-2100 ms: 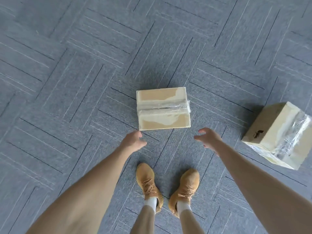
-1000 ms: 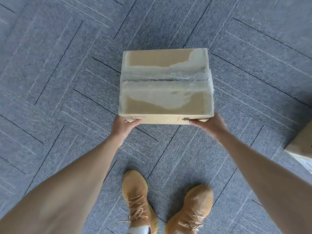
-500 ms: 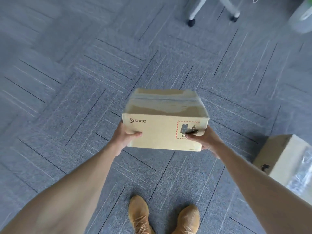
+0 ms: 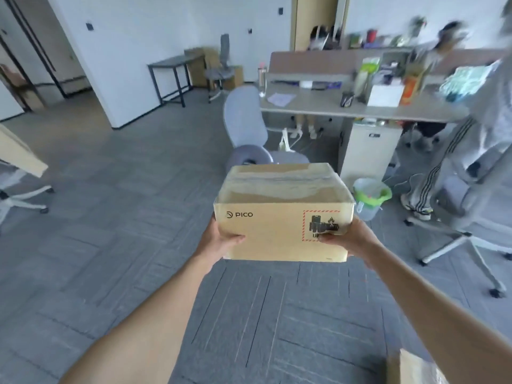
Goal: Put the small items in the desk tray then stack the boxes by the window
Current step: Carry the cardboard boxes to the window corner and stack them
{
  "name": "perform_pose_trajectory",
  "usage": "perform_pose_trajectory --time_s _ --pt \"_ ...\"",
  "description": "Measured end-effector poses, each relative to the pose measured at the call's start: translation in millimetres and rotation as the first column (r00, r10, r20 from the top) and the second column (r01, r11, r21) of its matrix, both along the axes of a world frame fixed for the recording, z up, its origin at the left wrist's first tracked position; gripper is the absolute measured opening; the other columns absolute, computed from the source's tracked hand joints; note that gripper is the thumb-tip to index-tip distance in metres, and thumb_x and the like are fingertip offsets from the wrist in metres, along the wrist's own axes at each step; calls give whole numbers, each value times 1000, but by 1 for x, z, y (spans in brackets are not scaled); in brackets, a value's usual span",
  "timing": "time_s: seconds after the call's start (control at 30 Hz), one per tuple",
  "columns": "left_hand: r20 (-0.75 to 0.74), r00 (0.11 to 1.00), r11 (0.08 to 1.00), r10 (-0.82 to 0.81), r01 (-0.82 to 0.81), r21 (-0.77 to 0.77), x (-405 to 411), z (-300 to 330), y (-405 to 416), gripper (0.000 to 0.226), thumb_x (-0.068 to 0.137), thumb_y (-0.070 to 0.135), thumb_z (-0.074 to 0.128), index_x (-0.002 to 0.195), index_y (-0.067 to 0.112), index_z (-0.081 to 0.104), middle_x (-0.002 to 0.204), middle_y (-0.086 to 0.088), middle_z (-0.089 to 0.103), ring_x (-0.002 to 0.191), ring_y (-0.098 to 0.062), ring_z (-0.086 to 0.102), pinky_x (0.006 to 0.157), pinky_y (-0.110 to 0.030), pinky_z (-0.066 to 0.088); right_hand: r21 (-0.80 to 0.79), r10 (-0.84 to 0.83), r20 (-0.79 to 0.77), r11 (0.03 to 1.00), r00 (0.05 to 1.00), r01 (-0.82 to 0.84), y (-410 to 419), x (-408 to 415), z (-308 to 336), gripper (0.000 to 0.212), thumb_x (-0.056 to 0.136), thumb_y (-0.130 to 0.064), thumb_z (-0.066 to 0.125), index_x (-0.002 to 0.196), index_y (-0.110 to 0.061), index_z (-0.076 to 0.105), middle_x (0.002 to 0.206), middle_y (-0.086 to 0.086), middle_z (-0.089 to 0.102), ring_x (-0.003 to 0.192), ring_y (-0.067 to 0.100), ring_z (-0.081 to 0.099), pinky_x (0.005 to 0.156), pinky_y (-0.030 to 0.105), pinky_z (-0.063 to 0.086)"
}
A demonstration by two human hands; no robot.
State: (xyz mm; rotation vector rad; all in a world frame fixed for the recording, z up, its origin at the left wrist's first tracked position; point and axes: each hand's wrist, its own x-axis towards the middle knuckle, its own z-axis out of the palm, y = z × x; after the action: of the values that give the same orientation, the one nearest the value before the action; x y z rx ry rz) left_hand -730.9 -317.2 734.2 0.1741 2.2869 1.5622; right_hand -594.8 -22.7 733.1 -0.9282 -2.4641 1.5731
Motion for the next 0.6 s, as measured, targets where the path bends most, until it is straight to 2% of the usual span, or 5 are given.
perform_pose_trajectory --time_s 0.07,0.2,0.33,0.47,0.6 --pt "-71 996 997 -57 60 50 6 77 30 69 75 19 87 130 28 46 114 12 65 109 -15 63 94 -43 54 56 -33 -63 998 997 37 23 18 86 64 55 -29 95 112 -33 65 97 -13 75 101 19 69 92 47 57" --pt "-235 959 974 -158 191 125 33 215 83 67 77 17 86 129 22 44 112 10 61 111 -19 59 101 -48 50 201 -138 -166 965 977 170 57 82 236 79 35 -52 86 110 -33 68 100 -8 77 99 20 71 92 45 57" --pt "-429 869 925 -247 344 163 91 328 124 76 75 23 88 136 16 42 118 6 52 113 -18 52 99 -36 47 264 -297 -303 887 906 379 52 186 355 66 50 -36 94 110 -31 66 101 -9 76 96 16 70 91 44 57" --pt "-494 760 807 -423 563 176 167 399 162 79 68 26 92 132 14 48 124 -1 63 115 -24 60 96 -44 53 278 -474 -398 753 785 596 16 318 431 53 69 -23 90 115 -19 65 105 1 72 94 20 66 82 35 56" --pt "-577 610 643 -543 744 183 285 441 184 76 66 22 94 129 12 52 122 0 66 110 -21 62 96 -37 50 296 -663 -415 549 623 782 -37 463 466 65 48 -44 92 106 -21 72 100 2 76 93 24 72 80 45 63"
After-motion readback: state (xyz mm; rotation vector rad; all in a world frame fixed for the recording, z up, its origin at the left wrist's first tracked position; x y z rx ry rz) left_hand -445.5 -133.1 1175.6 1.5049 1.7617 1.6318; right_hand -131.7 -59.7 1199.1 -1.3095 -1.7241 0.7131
